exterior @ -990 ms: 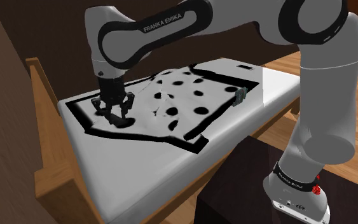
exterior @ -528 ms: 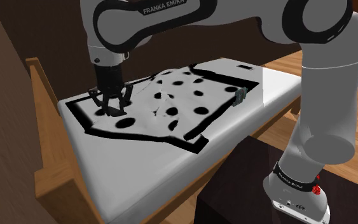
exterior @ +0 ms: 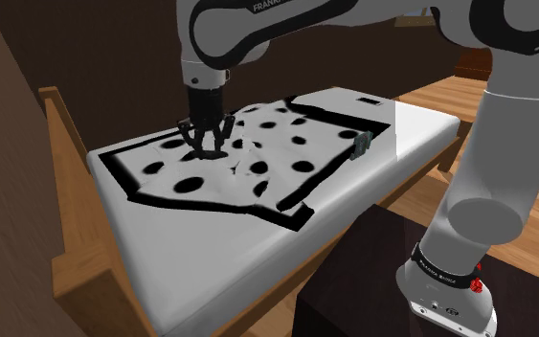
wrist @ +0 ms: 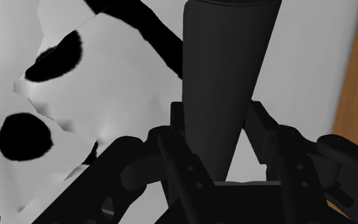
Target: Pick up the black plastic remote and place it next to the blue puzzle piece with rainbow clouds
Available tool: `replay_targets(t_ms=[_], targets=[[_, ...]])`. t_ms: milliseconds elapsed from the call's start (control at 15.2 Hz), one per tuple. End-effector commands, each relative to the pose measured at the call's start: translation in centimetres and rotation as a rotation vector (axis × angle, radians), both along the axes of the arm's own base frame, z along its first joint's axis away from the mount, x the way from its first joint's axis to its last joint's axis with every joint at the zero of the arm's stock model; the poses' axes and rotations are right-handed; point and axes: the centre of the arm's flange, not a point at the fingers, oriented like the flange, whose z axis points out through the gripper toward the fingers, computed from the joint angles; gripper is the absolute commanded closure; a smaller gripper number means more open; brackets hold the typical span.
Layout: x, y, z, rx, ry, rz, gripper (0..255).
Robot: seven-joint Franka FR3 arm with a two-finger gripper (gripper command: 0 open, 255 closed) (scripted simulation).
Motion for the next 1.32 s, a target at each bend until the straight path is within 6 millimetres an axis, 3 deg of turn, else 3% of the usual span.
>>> replay_targets(t_ms=[0,1254], targets=[[-0.5,-2.4,-0.1,0.001,0.000,0.001,255],[-4.7,-27.1,-0.1,0.001,0.000,0.001,255]])
